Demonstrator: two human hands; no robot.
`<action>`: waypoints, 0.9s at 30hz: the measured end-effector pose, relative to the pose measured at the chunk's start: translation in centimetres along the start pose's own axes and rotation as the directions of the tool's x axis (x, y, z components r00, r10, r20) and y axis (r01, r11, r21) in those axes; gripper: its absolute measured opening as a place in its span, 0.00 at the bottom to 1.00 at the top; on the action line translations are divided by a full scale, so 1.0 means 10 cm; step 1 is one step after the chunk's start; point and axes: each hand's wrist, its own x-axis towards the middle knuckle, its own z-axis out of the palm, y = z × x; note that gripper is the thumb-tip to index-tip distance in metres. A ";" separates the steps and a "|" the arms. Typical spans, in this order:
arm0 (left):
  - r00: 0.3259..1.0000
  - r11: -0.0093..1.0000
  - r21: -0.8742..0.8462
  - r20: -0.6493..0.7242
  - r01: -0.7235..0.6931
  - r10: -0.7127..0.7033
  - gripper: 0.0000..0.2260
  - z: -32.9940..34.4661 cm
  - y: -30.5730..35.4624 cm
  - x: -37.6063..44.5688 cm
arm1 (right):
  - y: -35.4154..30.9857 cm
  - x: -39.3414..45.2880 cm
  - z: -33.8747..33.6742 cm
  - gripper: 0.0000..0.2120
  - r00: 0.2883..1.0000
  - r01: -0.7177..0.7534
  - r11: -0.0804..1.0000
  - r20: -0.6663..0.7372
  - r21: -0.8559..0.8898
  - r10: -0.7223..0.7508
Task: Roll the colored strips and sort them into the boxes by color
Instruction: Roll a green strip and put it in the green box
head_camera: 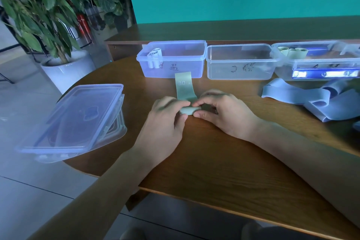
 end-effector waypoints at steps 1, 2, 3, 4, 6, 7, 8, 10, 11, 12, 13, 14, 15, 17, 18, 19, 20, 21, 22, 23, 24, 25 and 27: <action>1.000 1.000 -0.012 -0.007 0.007 -0.007 0.12 0.01 -0.01 0.04 | 0.00 0.01 0.00 0.13 1.000 -0.005 1.000 -0.003 -0.004 0.005; 1.000 1.000 -0.021 -0.011 0.013 -0.013 0.11 0.01 -0.02 0.07 | 0.01 0.02 0.00 0.13 1.000 -0.009 1.000 -0.006 -0.007 0.009; 1.000 0.999 -0.032 -0.012 0.019 -0.020 0.10 0.02 -0.04 0.10 | 0.01 0.03 0.00 0.13 1.000 -0.013 1.000 -0.008 -0.008 0.012; 1.000 0.999 -0.044 -0.009 0.024 -0.025 0.09 0.03 -0.04 0.13 | 0.02 0.03 0.00 0.13 1.000 -0.013 1.000 -0.009 -0.012 0.012; 0.999 0.998 -0.059 0.011 0.038 -0.037 0.09 0.03 -0.06 0.17 | 0.03 0.05 0.01 0.13 1.000 -0.002 1.000 -0.009 -0.019 0.001; 0.999 0.997 -0.061 0.024 0.044 -0.043 0.09 0.03 -0.07 0.19 | 0.04 0.05 0.01 0.13 1.000 0.005 1.000 -0.013 -0.018 -0.005; 0.998 0.997 -0.061 0.037 0.049 -0.046 0.10 0.03 -0.08 0.20 | 0.04 0.06 0.02 0.13 1.000 0.009 1.000 -0.019 -0.018 -0.009; 0.996 0.996 -0.058 0.067 0.061 -0.057 0.12 0.02 -0.11 0.22 | 0.05 0.06 0.02 0.14 0.999 0.012 1.000 -0.035 -0.015 -0.013; 0.995 0.996 -0.053 0.080 0.067 -0.063 0.14 0.02 -0.11 0.23 | 0.05 0.06 0.01 0.13 0.999 0.014 1.000 -0.041 -0.010 -0.015; 0.994 0.996 -0.049 0.088 0.068 -0.064 0.14 0.02 -0.11 0.24 | 0.04 0.06 0.01 0.13 0.999 0.018 1.000 -0.045 -0.002 -0.018; 0.994 0.996 -0.047 0.091 0.070 -0.065 0.15 0.02 -0.11 0.24 | 0.05 0.06 0.01 0.12 0.999 0.020 1.000 -0.047 0.004 -0.020; 0.993 0.996 -0.047 0.092 0.075 -0.070 0.15 0.02 -0.10 0.25 | 0.06 0.07 0.01 0.12 0.999 0.019 1.000 -0.046 0.005 -0.018; 0.992 0.995 -0.047 0.096 0.083 -0.078 0.16 0.03 -0.10 0.25 | 0.06 0.08 0.01 0.12 0.999 0.012 1.000 -0.041 0.002 -0.012; 0.990 0.995 -0.032 0.105 0.093 -0.089 0.18 0.03 -0.10 0.26 | 0.07 0.10 0.01 0.14 1.000 -0.001 1.000 -0.031 -0.007 0.001; 0.990 0.995 -0.023 0.106 0.093 -0.090 0.18 0.02 -0.10 0.27 | 0.08 0.11 0.02 0.14 1.000 -0.004 1.000 -0.025 -0.014 0.004; 0.991 0.996 -0.023 0.103 0.092 -0.089 0.19 0.02 -0.09 0.28 | 0.08 0.12 0.02 0.15 1.000 -0.009 1.000 -0.019 -0.021 0.008; 0.992 0.996 -0.029 0.096 0.089 -0.085 0.19 0.01 -0.09 0.29 | 0.08 0.12 0.02 0.15 1.000 -0.017 0.999 -0.014 -0.028 0.016; 0.993 0.996 -0.039 0.088 0.083 -0.079 0.18 0.00 -0.09 0.30 | 0.09 0.13 0.03 0.16 1.000 -0.023 0.999 -0.015 -0.031 0.022; 0.994 0.996 -0.042 0.083 0.076 -0.072 0.17 -0.01 -0.09 0.32 | 0.09 0.13 0.03 0.16 0.999 -0.027 0.999 -0.021 -0.030 0.026; 0.994 0.997 -0.039 0.083 0.071 -0.068 0.15 -0.02 -0.09 0.33 | 0.09 0.14 0.03 0.16 0.999 -0.031 0.999 -0.025 -0.031 0.030; 0.994 0.997 -0.035 0.088 0.073 -0.069 0.12 -0.03 -0.09 0.35 | 0.09 0.15 0.03 0.16 0.999 -0.034 0.999 -0.025 -0.039 0.033; 0.992 0.996 -0.039 0.097 0.080 -0.076 0.11 -0.03 -0.10 0.37 | 0.09 0.16 0.03 0.16 0.999 -0.035 0.998 -0.024 -0.054 0.033; 0.988 0.993 -0.052 0.122 0.102 -0.095 0.10 -0.05 -0.12 0.41 | 0.09 0.17 0.04 0.17 0.999 -0.029 0.996 -0.024 -0.081 0.027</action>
